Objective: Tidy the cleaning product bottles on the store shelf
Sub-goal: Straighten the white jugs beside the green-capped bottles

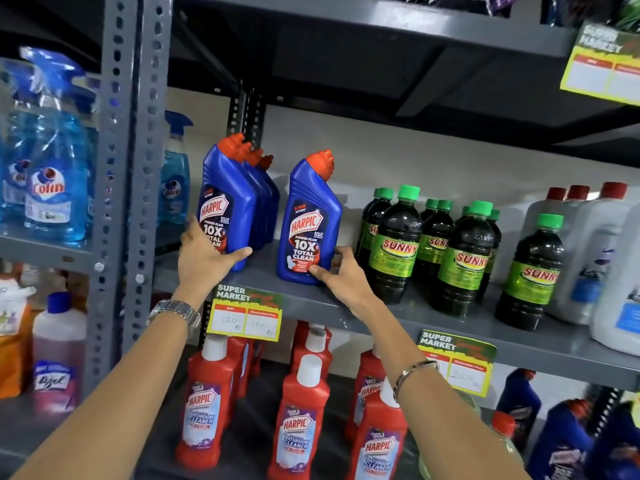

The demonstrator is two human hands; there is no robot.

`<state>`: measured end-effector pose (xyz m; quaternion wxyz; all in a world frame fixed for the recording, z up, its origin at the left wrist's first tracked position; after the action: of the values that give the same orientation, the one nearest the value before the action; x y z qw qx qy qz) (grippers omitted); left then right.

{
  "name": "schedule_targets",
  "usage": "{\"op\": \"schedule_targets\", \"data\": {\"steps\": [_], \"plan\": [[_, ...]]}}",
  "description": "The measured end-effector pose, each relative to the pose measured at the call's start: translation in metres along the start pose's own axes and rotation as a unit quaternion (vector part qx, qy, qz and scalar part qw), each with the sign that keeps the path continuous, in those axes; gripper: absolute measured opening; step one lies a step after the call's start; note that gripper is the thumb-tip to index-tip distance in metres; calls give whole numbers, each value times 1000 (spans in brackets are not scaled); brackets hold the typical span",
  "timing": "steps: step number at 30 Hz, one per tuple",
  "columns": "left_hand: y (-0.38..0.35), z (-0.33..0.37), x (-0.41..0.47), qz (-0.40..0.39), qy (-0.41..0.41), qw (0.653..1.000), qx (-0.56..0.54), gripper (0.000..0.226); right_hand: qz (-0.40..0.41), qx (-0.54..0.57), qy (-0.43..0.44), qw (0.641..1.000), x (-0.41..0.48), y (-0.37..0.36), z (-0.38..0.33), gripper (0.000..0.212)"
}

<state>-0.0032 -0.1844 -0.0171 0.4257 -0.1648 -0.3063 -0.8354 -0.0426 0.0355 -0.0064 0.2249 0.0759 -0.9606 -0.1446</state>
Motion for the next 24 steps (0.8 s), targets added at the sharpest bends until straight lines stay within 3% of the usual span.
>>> {"op": "schedule_targets", "data": {"steps": [3, 7, 11, 15, 20, 22, 24], "plan": [[-7, 12, -14, 86, -20, 994, -61, 99, 69, 11, 54, 996, -12, 4, -2, 52], [-28, 57, -49, 192, -136, 965, -115, 74, 125, 69, 160, 977, -42, 28, -3, 31], [-62, 127, -94, 187, -208, 940, -194, 62, 204, 49, 262, 942, -65, 94, 9, 20], [-92, 185, -141, 182, -293, 908, -237, 47, 332, 5, 292, 897, -78, 172, 28, 19], [-154, 267, -218, 47, -331, 890, -310, 45, 535, -42, 259, 803, -93, 304, 72, 33], [-186, 295, -244, -40, -329, 892, -307, 49, 602, -66, 201, 770, -97, 359, 88, 42], [-216, 319, -265, -143, -315, 892, -290, 61, 631, -108, 104, 761, -101, 409, 101, 55]]}}
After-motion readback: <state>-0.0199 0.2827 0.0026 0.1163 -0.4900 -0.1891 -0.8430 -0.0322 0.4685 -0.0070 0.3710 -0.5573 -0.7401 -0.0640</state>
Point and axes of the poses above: each hand's wrist, its own x-axis towards the middle knuckle, its own y-axis out of the back of the hand, z = x × y, the point moved 1 cm from there along x, towards the middle knuckle, and after that the axes turned 7 degrees about x, right-handed, at the moved point
